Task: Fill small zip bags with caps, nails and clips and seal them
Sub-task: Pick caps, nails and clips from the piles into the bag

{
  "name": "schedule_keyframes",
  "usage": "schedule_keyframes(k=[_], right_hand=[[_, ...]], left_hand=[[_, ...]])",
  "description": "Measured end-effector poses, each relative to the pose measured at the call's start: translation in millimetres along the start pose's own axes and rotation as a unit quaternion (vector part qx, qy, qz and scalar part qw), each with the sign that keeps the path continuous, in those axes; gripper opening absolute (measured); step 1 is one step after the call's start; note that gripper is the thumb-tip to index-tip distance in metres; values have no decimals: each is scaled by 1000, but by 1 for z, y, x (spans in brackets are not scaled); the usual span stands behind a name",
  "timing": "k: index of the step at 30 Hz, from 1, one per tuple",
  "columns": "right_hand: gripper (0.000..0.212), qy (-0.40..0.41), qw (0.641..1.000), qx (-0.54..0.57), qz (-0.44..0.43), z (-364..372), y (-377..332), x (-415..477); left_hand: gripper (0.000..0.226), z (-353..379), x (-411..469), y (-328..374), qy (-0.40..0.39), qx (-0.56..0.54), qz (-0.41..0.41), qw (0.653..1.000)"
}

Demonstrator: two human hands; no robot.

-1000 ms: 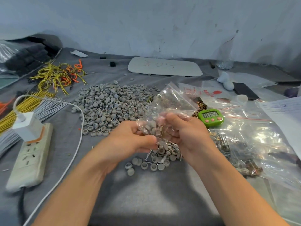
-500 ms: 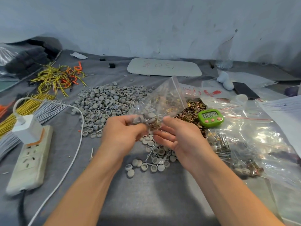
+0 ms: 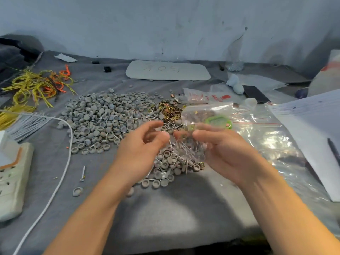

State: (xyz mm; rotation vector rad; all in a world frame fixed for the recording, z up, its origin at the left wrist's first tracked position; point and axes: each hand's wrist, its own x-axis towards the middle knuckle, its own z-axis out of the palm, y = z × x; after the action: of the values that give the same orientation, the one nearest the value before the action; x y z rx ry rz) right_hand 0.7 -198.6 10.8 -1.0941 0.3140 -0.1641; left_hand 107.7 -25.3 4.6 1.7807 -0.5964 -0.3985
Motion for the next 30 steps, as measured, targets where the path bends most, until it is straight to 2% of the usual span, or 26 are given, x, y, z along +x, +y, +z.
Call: schedule_keyframes(k=[3,6,8,10,11,13,14,16,18,19,21,22,25,28,30], right_hand=[[31,36,995,-66,-59,-20,-7,-20],[33,50,994,-85,-53,-43,-17,-44],[20,118,984,-112,-65,-60,-23,-56],[10,230,953,-167,-104,-77,-26,-66],[12,277,931,-201,-123,-84,-26,-69],[15,327,895,-268,-140,-95,-24,-73],[15,340,879,-307,-136,-100,-23,-73],[16,366,832,-399,-119,-108,-22,-72],[16,388,785,-472,-105,-112,-22,-68],[17,400,760,-503,-93,-113,-23,-66],[20,422,705,-566,-63,-113,-22,-63],[24,428,686,-586,-55,-114,-20,-61],[35,433,676,-596,-34,-121,-17,-58],[44,430,674,-600,20,-126,-19,-54],[49,425,681,-596,25,-124,-20,-50]], left_hand=[[23,37,-5,7,-116,-116,-55,985],[8,72,-8,11,-138,-107,-38,984],[17,93,-11,15,-127,-111,-39,985],[18,113,-15,21,-122,-122,-52,984],[20,122,-18,23,-128,-107,-46,985],[24,139,-23,22,-137,20,4,990],[21,147,-25,21,-124,105,35,986],[19,157,-31,22,-45,239,65,968],[34,167,-35,24,34,271,97,957],[41,173,-36,22,48,259,144,954],[54,184,-37,15,20,276,261,925],[59,188,-37,10,-20,302,296,906],[72,195,-27,-3,-130,368,318,864],[71,198,-11,-11,-158,397,328,843],[70,198,1,-14,-162,403,328,839]])
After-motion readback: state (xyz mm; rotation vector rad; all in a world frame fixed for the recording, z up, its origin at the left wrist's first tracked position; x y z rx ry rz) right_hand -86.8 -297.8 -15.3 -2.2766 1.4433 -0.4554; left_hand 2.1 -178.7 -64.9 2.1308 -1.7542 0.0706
